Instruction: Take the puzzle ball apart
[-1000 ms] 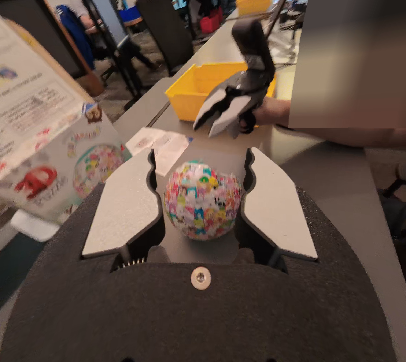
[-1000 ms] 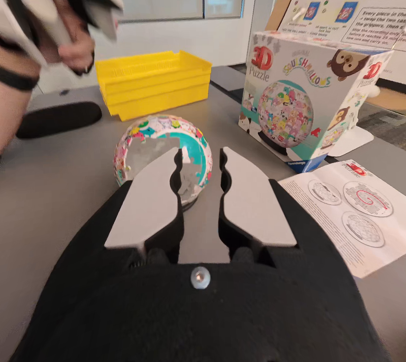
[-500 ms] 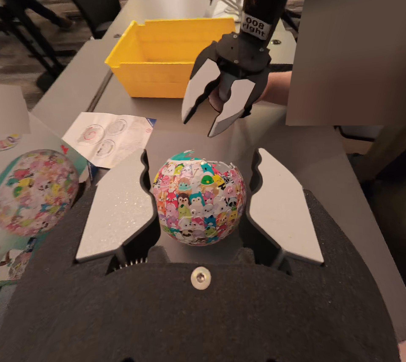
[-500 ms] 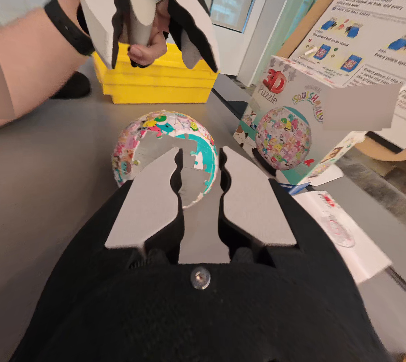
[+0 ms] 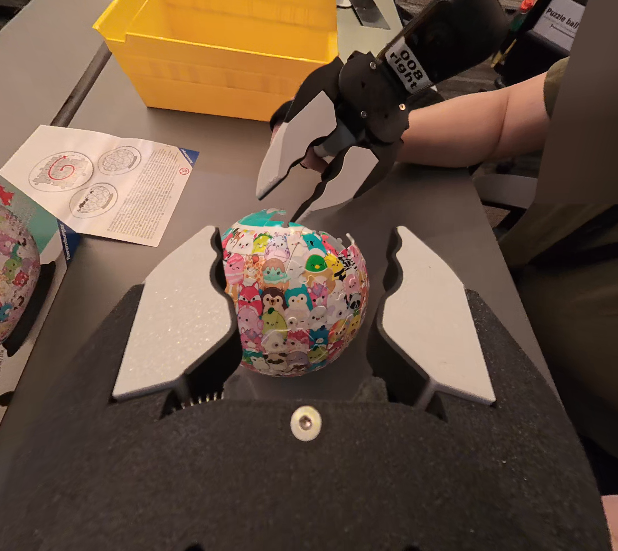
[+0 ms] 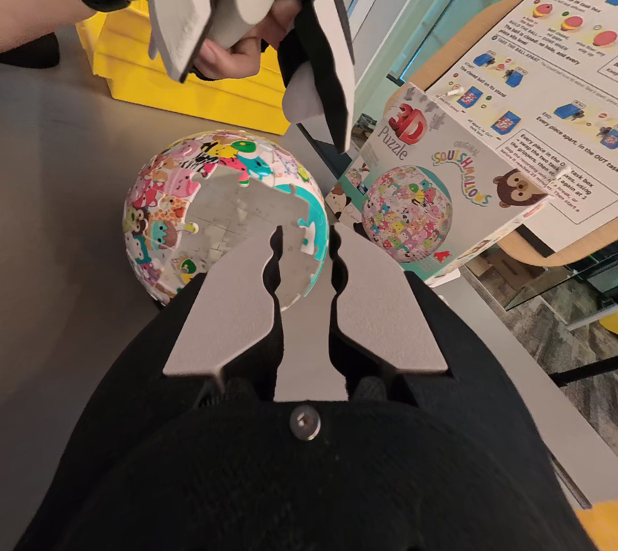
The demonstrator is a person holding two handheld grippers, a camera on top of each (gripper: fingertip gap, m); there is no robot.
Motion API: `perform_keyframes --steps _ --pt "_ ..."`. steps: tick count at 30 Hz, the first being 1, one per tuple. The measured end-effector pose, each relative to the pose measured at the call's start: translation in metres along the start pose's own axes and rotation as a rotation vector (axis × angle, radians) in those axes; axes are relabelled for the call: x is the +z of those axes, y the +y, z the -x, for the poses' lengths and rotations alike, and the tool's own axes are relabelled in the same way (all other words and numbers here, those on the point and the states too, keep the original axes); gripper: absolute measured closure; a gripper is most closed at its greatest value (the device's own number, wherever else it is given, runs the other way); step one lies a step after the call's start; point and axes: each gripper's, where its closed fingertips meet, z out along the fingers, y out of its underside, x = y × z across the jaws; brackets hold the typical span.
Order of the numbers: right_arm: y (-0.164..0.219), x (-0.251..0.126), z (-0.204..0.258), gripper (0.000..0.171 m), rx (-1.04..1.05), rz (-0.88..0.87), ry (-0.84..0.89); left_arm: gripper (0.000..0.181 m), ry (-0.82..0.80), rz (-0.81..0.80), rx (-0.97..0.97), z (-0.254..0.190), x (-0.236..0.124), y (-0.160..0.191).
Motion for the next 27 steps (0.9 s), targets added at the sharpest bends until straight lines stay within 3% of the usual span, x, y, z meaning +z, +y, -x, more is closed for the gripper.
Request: perform_keyframes --steps 7,13,27 --pt "0.001 0.003 -0.001 0.154 -0.039 0.014 0.042 0.089 0.022 0.009 -0.024 0.001 0.002 0.004" --pt "0.002 0.005 0.000 0.154 -0.097 0.028 0.081 0.082 0.014 0.017 -0.031 0.003 0.004 0.006" --pt "0.006 0.004 -0.003 0.161 -0.161 0.058 0.103 0.085 0.021 0.100 0.012 0.005 0.012 0.024"
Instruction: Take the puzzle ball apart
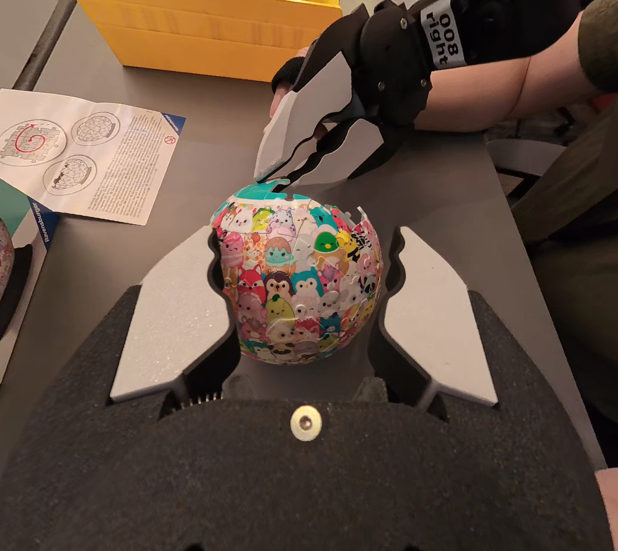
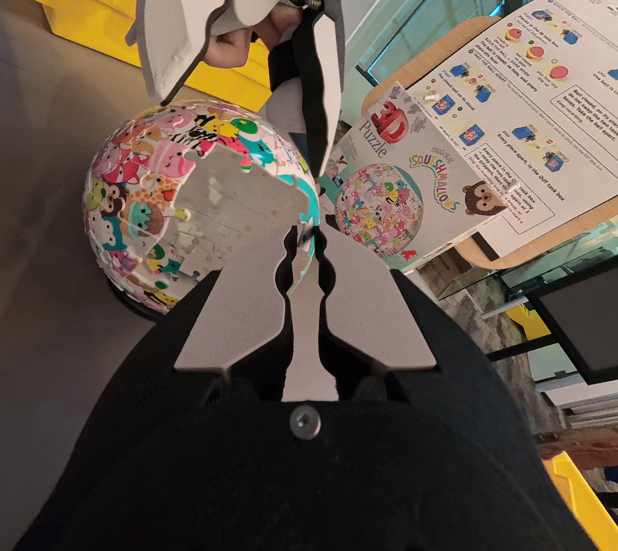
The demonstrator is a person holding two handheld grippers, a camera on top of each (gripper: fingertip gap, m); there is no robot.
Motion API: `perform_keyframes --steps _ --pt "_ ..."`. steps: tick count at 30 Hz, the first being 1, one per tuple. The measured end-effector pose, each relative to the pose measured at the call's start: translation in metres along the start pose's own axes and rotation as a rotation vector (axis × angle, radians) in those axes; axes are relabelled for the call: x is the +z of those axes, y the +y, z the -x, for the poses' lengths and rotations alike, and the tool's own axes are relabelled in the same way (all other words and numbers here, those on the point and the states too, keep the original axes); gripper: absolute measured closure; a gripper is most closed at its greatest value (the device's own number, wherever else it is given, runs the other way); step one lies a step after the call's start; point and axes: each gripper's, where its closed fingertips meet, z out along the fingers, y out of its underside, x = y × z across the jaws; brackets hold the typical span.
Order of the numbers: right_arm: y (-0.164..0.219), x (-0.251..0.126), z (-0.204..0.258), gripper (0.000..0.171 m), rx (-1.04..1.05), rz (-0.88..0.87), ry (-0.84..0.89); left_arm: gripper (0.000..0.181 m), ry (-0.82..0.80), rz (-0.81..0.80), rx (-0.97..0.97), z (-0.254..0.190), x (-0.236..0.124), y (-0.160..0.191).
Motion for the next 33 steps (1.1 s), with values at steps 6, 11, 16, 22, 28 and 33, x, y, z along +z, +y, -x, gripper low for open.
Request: perform_keyframes --steps 6,11,16,22,28,33 --pt "0.000 -0.002 0.000 0.161 0.021 0.008 -0.042 0.086 0.018 -0.003 0.001 -0.002 0.001 0.000" --pt "0.000 -0.004 0.001 0.161 0.012 0.017 -0.045 0.090 0.052 -0.046 0.048 -0.016 -0.002 -0.014" --pt "-0.001 -0.005 0.001 0.161 -0.035 0.030 -0.033 0.088 0.025 0.025 0.081 -0.018 0.010 -0.011" --pt "-0.001 -0.008 0.003 0.161 -0.085 0.068 -0.053 0.084 0.069 0.024 0.058 -0.025 0.014 -0.012" --pt "0.001 -0.011 0.002 0.162 -0.211 0.125 -0.055 0.085 0.088 0.015 0.040 -0.026 0.019 -0.014" --pt "0.002 -0.013 0.002 0.163 -0.281 0.152 -0.059 0.084 0.090 0.022 0.047 -0.027 0.023 -0.013"
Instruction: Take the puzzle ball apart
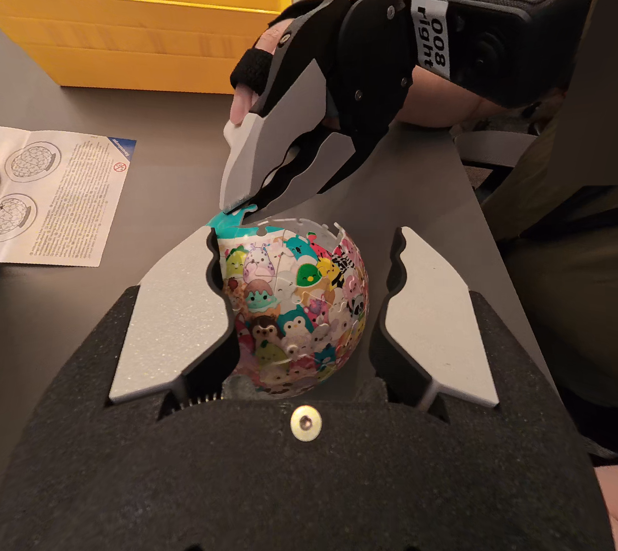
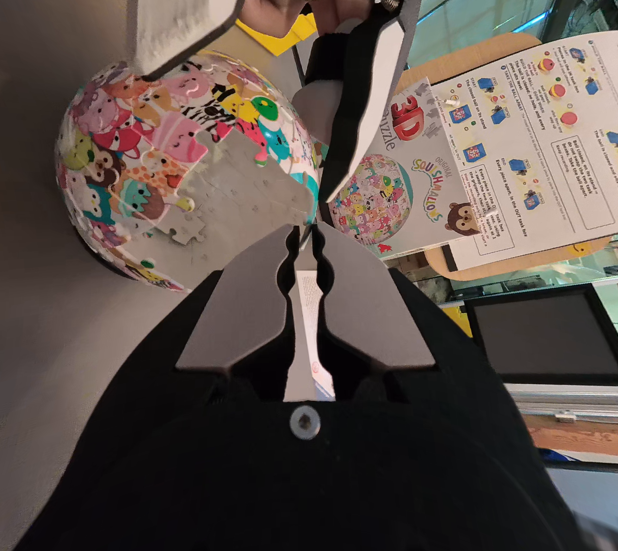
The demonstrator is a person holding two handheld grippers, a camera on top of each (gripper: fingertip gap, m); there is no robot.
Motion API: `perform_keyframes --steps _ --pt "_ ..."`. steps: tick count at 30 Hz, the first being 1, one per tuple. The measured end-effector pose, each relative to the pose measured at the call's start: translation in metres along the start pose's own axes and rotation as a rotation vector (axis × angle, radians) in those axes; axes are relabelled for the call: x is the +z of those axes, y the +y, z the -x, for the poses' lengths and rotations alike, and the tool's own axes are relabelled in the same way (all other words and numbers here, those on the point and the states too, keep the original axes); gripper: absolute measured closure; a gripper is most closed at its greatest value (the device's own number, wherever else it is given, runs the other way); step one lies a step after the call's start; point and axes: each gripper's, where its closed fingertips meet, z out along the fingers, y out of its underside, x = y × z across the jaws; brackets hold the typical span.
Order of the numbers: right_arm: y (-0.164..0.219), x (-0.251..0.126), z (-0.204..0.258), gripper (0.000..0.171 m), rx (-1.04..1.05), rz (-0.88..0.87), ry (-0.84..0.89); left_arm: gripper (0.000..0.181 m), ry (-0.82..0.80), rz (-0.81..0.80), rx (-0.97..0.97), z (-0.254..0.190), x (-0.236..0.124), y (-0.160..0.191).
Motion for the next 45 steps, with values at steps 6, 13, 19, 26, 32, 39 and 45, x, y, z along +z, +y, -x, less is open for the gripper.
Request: perform_keyframes --steps 6,13,19,26,32,39,45 --pt "0.001 -0.002 0.000 0.163 -0.160 0.045 0.022 0.084 0.004 0.003 0.005 -0.001 0.002 0.000" --pt "0.000 -0.008 0.002 0.162 -0.209 0.057 -0.018 0.085 0.030 -0.009 0.010 -0.004 0.004 -0.002" --pt "-0.004 -0.017 0.007 0.161 -0.262 0.071 -0.024 0.085 0.064 -0.003 0.037 -0.012 0.007 -0.002" --pt "-0.005 -0.015 0.004 0.154 -0.183 0.039 0.011 0.085 0.078 -0.019 0.027 -0.011 0.006 -0.002" --pt "-0.002 -0.012 0.006 0.162 -0.138 0.030 0.002 0.086 0.077 -0.021 0.024 -0.009 0.005 -0.001" --pt "-0.002 -0.013 0.006 0.163 -0.162 0.029 -0.009 0.088 0.076 -0.017 0.025 -0.009 0.006 0.000" --pt "-0.004 -0.014 0.006 0.163 -0.202 0.034 -0.013 0.089 0.066 0.012 0.044 -0.013 0.001 0.002"
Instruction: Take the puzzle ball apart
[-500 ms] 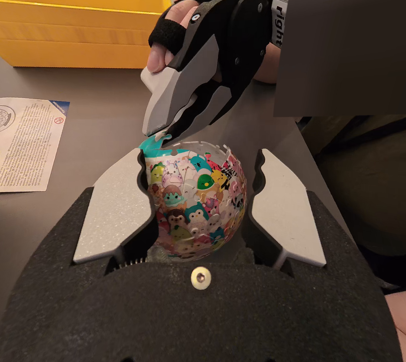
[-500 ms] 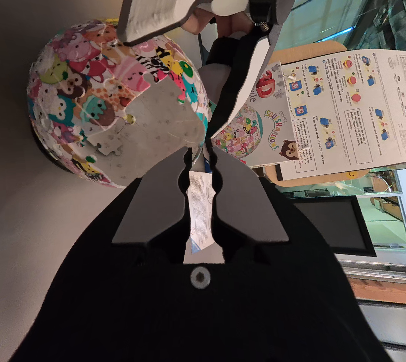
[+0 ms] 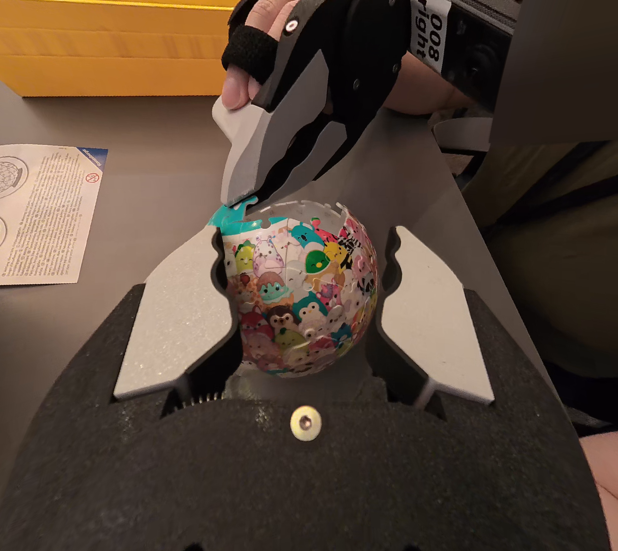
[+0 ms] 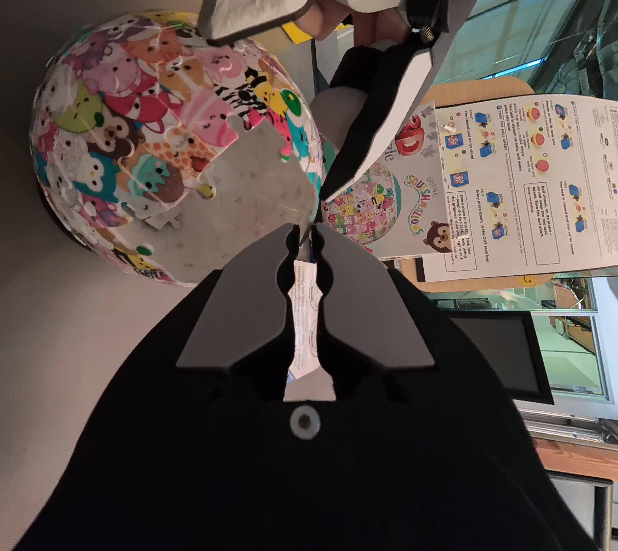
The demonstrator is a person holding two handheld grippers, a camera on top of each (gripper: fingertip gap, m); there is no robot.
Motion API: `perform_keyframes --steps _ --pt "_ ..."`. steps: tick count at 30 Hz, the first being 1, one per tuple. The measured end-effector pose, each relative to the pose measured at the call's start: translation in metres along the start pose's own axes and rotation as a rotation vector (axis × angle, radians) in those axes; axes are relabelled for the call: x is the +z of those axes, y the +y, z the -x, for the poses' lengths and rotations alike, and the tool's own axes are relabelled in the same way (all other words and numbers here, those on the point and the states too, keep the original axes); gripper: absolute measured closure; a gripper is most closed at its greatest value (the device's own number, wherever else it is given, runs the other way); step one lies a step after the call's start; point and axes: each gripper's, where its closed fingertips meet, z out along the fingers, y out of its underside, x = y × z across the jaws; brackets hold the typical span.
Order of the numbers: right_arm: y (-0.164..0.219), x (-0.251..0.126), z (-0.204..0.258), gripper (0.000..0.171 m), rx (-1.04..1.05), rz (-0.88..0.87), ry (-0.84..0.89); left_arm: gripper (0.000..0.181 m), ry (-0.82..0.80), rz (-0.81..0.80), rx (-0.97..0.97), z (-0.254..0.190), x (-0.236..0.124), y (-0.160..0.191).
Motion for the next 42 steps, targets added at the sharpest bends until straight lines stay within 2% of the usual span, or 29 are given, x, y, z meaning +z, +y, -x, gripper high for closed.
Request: perform_keyframes --steps 7,15,30,35,42 --pt "-0.005 -0.001 -0.002 0.164 -0.032 0.018 -0.013 0.092 0.010 0.006 0.005 -0.006 -0.007 0.001" --pt "-0.004 -0.002 -0.003 0.164 -0.093 0.053 -0.012 0.097 0.016 -0.057 -0.015 -0.017 -0.038 -0.002" --pt "-0.008 0.001 -0.010 0.165 -0.193 0.066 -0.109 0.095 0.024 -0.032 0.004 -0.018 -0.031 0.000" --pt "-0.012 0.005 -0.010 0.167 -0.128 0.029 -0.112 0.096 0.003 -0.045 0.007 -0.016 -0.035 -0.001" --pt "-0.014 0.010 -0.012 0.167 0.098 -0.034 -0.119 0.097 0.025 -0.023 0.012 -0.022 -0.033 0.000"
